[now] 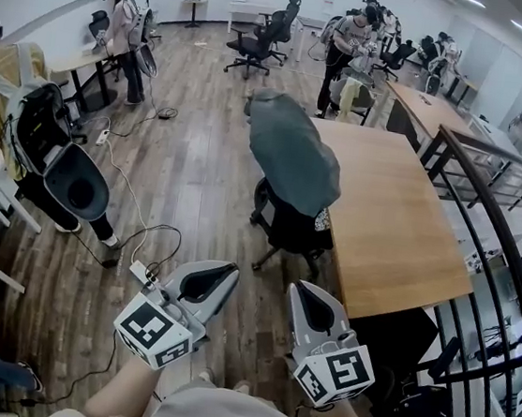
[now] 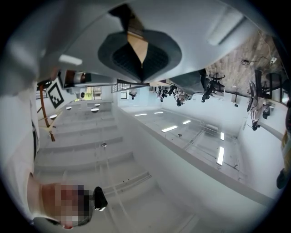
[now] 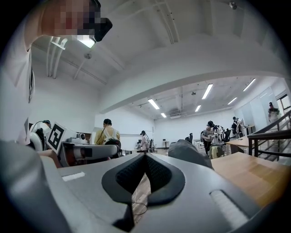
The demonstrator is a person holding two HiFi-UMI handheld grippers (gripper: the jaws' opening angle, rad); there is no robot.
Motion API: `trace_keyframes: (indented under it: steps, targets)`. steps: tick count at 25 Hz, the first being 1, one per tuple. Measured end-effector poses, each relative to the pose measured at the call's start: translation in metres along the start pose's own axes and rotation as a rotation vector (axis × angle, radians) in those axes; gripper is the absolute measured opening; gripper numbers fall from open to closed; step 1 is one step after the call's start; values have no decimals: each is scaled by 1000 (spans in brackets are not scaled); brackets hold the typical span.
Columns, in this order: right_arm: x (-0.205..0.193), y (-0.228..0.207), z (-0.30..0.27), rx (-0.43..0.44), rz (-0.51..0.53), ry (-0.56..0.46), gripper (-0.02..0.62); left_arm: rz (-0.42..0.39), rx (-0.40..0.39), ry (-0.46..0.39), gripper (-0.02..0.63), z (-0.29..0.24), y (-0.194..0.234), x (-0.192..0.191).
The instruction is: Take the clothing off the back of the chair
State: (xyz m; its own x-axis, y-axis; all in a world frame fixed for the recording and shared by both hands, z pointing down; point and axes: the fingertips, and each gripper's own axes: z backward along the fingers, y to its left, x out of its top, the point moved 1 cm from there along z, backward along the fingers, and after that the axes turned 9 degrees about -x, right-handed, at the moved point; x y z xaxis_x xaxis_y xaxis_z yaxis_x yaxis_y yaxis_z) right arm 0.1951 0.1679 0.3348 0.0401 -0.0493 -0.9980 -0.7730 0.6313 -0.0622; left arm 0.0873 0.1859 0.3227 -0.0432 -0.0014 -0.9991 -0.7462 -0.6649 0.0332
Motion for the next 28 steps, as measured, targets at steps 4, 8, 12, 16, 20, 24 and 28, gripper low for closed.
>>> trace_keyframes:
  steps: [4,8,12,16,20,24,28]
  targets:
    - [-7,-7,5,18,5,15,0,-7,18,-15,0,-5,-10,2]
    - [-14,-11,15,34,2,24,0,-22,34,-8,0,-7,-25,0]
    - [-12,-15,22,51,-7,18,0,-24,57,1,0,-7,-36,-2]
    - [-13,-23,27,58,-15,15,0,-21,77,9,0,-9,-43,-6]
    - [-23,-32,29,63,-22,20,0,-12,99,15,0,-11,-46,-18]
    - [-28,-34,22,75,-13,19,0,-17,121,6,0,-12,-39,-23]
    - [-28,-34,13,67,8,13,0,-25,135,-10,0,-10,-27,-21]
